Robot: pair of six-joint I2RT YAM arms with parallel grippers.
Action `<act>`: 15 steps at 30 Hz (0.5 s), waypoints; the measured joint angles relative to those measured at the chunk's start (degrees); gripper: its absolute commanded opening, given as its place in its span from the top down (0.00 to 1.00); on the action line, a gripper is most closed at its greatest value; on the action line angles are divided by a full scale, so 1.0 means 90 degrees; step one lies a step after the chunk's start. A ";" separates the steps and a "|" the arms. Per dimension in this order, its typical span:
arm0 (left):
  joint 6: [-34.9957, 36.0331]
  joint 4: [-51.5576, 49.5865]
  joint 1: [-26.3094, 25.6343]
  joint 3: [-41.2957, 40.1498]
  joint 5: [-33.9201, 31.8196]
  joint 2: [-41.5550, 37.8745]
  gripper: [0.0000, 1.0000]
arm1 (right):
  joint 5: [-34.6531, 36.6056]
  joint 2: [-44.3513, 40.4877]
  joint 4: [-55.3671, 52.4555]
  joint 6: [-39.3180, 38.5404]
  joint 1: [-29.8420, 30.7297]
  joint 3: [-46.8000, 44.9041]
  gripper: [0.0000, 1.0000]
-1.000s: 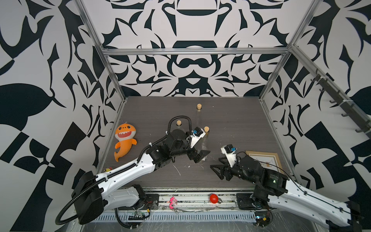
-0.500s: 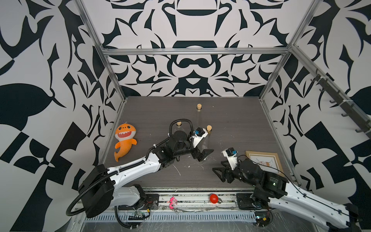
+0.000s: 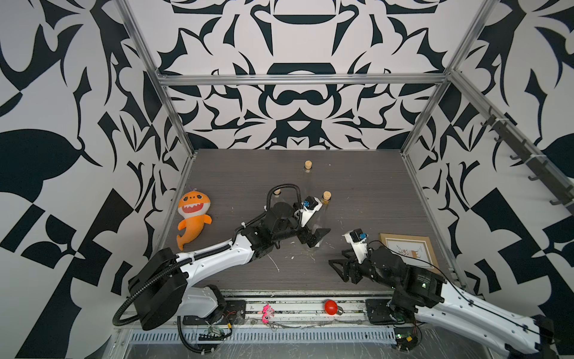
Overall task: Remove the label from the bottle
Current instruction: Hold the bottle at the center of the board.
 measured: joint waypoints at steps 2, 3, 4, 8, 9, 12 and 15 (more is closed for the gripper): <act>0.0002 0.0000 0.0000 0.0000 -0.0068 -0.0002 0.01 | -0.0002 0.0012 0.0046 0.0005 0.0000 0.0000 0.24; 0.0002 -0.0002 0.0000 0.0000 -0.0104 -0.0002 0.01 | -0.0005 0.0017 0.0068 0.0005 0.0000 0.0000 0.24; 0.0007 -0.0002 0.0000 0.0000 -0.0148 -0.0002 0.00 | -0.0005 0.0029 0.0092 0.0005 0.0000 0.0000 0.24; 0.0039 -0.0015 0.0000 0.0000 -0.0335 -0.0034 0.01 | -0.0027 0.0114 0.0146 0.0002 0.0000 0.0000 0.24; 0.0046 -0.0017 0.0000 0.0000 -0.0396 -0.0049 0.01 | -0.0029 0.0134 0.0155 0.0002 0.0000 0.0000 0.24; 0.0056 -0.0024 0.0000 0.0000 -0.0539 -0.0126 0.01 | -0.0049 0.0151 0.0180 0.0000 0.0000 0.0000 0.24; 0.0053 -0.0012 0.0000 -0.0007 -0.0617 -0.0231 0.01 | -0.0056 0.0194 0.0219 -0.0017 -0.0005 0.0000 0.24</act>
